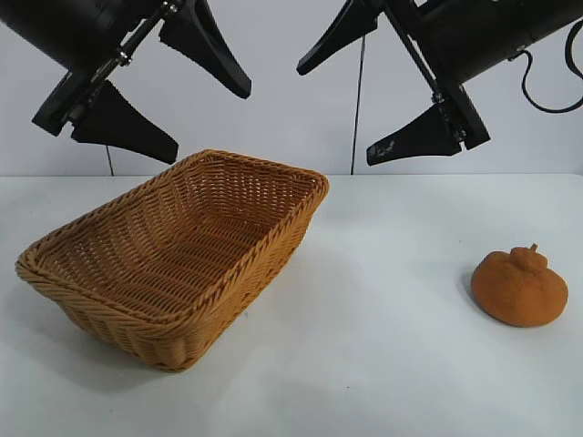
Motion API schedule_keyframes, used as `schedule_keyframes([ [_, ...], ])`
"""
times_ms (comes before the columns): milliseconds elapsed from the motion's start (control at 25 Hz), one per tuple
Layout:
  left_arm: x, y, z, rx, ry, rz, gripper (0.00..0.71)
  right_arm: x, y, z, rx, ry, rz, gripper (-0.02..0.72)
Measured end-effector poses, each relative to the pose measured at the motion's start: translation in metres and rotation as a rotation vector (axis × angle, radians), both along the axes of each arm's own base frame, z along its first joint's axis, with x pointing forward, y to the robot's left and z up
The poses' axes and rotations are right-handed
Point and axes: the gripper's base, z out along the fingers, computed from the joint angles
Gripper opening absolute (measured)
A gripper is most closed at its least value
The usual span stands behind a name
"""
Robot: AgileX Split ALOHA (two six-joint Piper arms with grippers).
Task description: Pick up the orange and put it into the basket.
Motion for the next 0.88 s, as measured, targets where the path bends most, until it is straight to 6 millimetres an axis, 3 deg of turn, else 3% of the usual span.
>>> schedule_keyframes([
  [880, 0.0000, 0.0000, 0.0000, -0.001, 0.000, 0.000, 0.582, 0.0038, -0.0015, -0.0002, -0.011, -0.026, -0.034, 0.694],
])
